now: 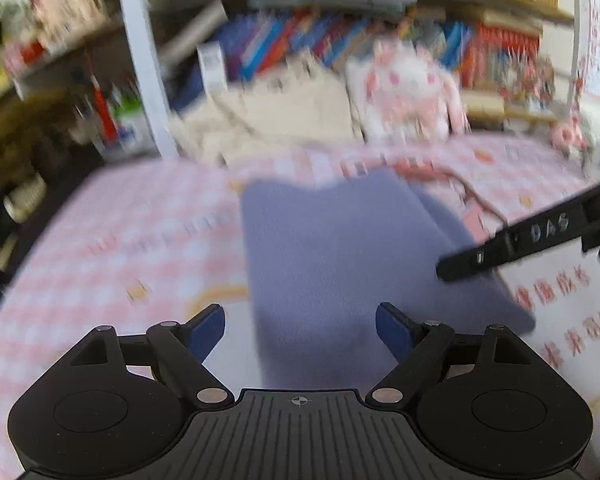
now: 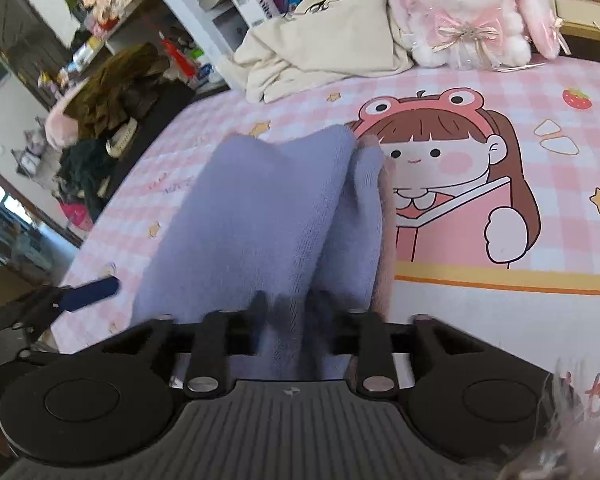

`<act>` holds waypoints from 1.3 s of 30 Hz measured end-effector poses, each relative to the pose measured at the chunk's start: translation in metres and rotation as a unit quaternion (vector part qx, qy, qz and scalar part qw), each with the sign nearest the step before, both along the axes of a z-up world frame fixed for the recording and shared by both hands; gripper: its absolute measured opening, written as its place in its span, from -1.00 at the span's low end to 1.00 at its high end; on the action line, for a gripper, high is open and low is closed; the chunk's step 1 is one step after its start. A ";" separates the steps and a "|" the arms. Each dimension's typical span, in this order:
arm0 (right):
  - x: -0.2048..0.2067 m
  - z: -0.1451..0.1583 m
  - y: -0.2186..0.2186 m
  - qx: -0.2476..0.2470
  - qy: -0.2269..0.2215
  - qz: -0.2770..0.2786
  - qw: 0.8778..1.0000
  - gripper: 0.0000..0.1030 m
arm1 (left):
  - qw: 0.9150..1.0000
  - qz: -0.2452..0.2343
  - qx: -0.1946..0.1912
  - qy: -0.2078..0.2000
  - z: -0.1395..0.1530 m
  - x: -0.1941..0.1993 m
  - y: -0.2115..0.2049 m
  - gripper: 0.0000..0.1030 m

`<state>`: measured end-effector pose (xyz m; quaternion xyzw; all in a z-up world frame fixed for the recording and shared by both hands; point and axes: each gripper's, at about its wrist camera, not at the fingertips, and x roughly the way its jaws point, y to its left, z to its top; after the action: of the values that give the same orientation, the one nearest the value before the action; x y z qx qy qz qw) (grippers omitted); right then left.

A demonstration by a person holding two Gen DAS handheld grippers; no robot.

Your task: Fold clothes

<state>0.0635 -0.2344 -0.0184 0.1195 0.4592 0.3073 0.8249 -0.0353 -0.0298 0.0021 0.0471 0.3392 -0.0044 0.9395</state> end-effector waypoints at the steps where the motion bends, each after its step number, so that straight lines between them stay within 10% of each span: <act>1: 0.002 -0.001 -0.002 0.004 0.004 -0.005 1.000 -0.35 | 1.000 0.002 -0.006 -0.014 0.004 -0.001 0.002 0.65; 4: 0.004 0.000 -0.001 0.006 0.003 -0.007 1.000 -0.81 | 1.000 0.014 -0.013 0.001 0.001 0.011 0.006 0.65; 9: -0.026 0.039 0.007 -0.021 -0.103 0.039 0.994 -0.83 | 0.998 0.029 -0.033 0.034 -0.015 0.021 0.016 0.66; 17: -0.014 0.014 0.007 -0.057 -0.042 0.002 0.997 -0.80 | 0.996 0.031 -0.077 0.031 -0.005 0.018 0.033 0.67; 21: -0.023 0.028 -0.006 -0.061 -0.061 -0.020 0.996 0.00 | 0.995 0.034 -0.089 0.022 0.006 0.014 0.041 0.78; 26: -0.027 0.028 -0.008 -0.071 -0.044 -0.036 0.996 0.31 | 0.993 0.041 -0.108 0.027 0.004 0.014 0.051 0.78; 39: -0.027 0.015 0.001 -0.071 0.002 -0.062 0.996 0.54 | 0.985 0.020 -0.162 0.049 -0.010 0.036 0.067 0.76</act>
<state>0.0363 -0.2338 -0.0036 0.0889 0.4731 0.2221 0.8479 0.0008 0.0370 -0.0077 -0.1132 0.3808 -0.0430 0.9167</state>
